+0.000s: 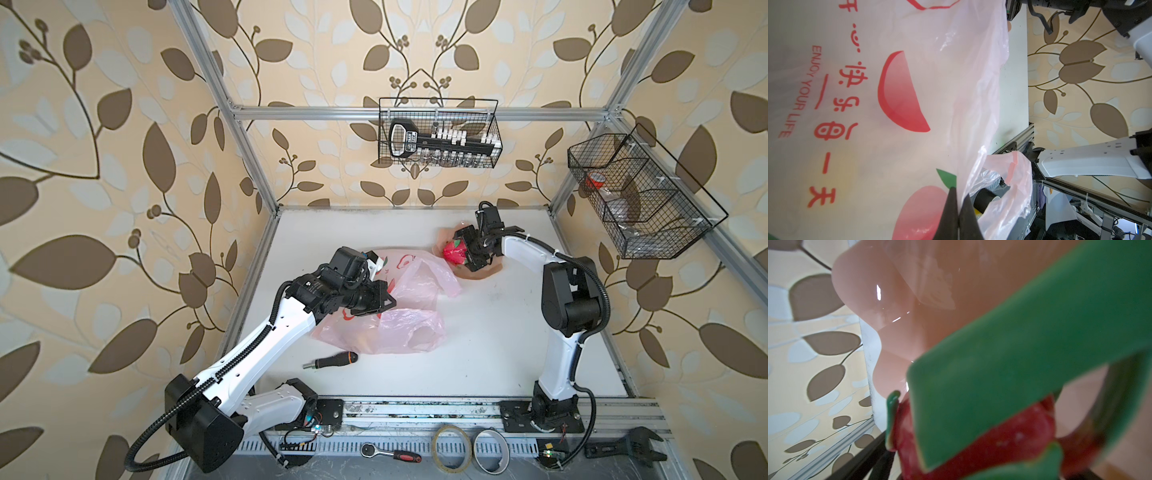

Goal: Place the fruits into the plastic bag
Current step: 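Lower the right gripper onto the dragon fruit and close on it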

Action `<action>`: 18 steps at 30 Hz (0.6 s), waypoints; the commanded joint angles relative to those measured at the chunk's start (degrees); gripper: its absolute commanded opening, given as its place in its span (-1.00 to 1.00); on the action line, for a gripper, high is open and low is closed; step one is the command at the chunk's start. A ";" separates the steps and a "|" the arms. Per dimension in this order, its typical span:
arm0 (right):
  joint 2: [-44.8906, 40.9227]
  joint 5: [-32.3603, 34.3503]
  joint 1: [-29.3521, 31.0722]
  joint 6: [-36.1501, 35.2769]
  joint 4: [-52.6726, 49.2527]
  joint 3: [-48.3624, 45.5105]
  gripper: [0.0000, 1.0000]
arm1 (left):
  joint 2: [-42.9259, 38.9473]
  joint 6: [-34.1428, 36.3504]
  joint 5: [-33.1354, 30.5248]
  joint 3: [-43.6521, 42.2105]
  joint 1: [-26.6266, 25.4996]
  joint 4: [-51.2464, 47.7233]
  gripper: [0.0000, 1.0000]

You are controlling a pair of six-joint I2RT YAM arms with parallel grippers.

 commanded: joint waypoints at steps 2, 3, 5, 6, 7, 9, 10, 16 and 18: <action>3.88 3.11 0.07 -3.66 -8.84 2.42 1.00 | -1.16 0.44 -0.04 -0.45 -0.50 0.44 -1.00; 4.10 3.77 0.09 -4.11 -9.65 2.80 1.00 | -1.08 0.46 -0.02 -0.44 -0.52 0.51 -1.00; 4.72 5.10 0.15 -5.04 -11.21 3.51 1.00 | -0.92 0.46 0.18 -0.44 -0.48 0.70 -1.00; 5.06 5.61 0.20 -5.61 -11.88 3.99 1.00 | -0.83 0.44 0.29 -0.34 -0.53 0.75 -1.00; 5.46 6.37 0.33 -6.09 -13.01 4.60 1.00 | -0.74 0.46 0.31 -0.27 -0.53 0.79 -1.00; 6.11 8.28 0.72 -7.18 -14.54 5.75 1.00 | -0.63 0.36 0.44 -0.26 -0.52 0.88 -1.00; 6.36 9.40 0.92 -7.51 -15.35 6.23 1.00 | -0.63 0.35 0.49 -0.23 -0.50 0.96 -1.00; 8.47 13.96 2.07 -9.66 -19.51 9.35 1.00 | -0.63 0.18 0.66 -0.42 -0.53 1.03 -1.00; 9.37 15.52 2.52 -10.56 -21.13 10.62 1.00 | -0.68 0.10 0.74 -0.44 -0.53 1.05 -1.00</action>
